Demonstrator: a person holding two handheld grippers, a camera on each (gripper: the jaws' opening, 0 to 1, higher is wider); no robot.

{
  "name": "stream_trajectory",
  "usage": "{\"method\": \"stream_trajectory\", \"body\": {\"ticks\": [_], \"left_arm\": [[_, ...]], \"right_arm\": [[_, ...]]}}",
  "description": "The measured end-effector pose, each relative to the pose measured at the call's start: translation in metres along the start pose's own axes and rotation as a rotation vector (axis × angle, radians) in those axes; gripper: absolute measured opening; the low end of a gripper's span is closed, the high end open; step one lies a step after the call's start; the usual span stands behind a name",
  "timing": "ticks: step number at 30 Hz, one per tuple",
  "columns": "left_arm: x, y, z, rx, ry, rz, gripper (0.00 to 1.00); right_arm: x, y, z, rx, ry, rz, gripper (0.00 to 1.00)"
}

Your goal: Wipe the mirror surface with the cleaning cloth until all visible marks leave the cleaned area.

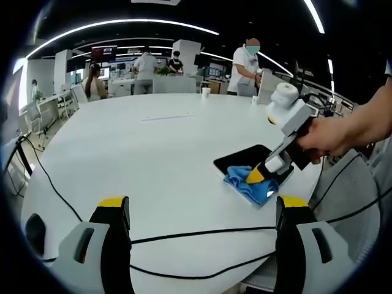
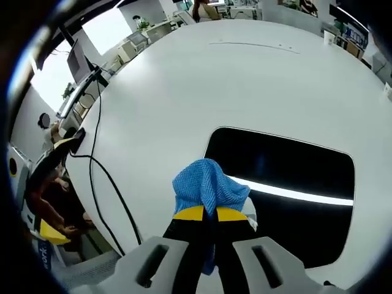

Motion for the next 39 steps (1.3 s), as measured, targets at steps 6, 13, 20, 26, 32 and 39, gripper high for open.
{"method": "stream_trajectory", "body": {"ticks": [6, 13, 20, 26, 32, 39], "left_arm": [[0.000, -0.003, -0.001, 0.003, -0.002, -0.001, 0.99], [0.002, -0.007, -0.003, 0.001, 0.000, -0.007, 0.99], [0.004, -0.007, -0.001, -0.008, -0.001, -0.010, 0.99], [0.004, -0.005, 0.003, -0.007, -0.014, -0.005, 0.99], [0.005, -0.006, 0.003, -0.005, -0.018, -0.005, 0.99], [0.007, -0.005, 0.002, -0.006, -0.012, -0.005, 0.99]], "right_arm": [[0.005, 0.005, -0.011, -0.004, -0.001, 0.000, 0.00], [0.011, 0.011, -0.027, -0.008, -0.002, -0.003, 0.00], [0.019, 0.018, -0.044, -0.017, 0.005, 0.003, 0.00], [0.025, 0.022, -0.056, -0.033, 0.008, 0.009, 0.00], [0.030, 0.026, -0.066, -0.026, 0.011, 0.011, 0.00], [0.027, 0.025, -0.066, -0.021, 0.011, 0.010, 0.00]]}}
Point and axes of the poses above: the point that each gripper's makers call its tool centre point, and the gripper's own axes: x roughly forward along the fingers, y roughly to its right, z roughly out of its underside, the point moved 1 cm from there along -x, roughly backward along the fingers, and after that the axes turned 1 degree about y, right-handed, at the moved point
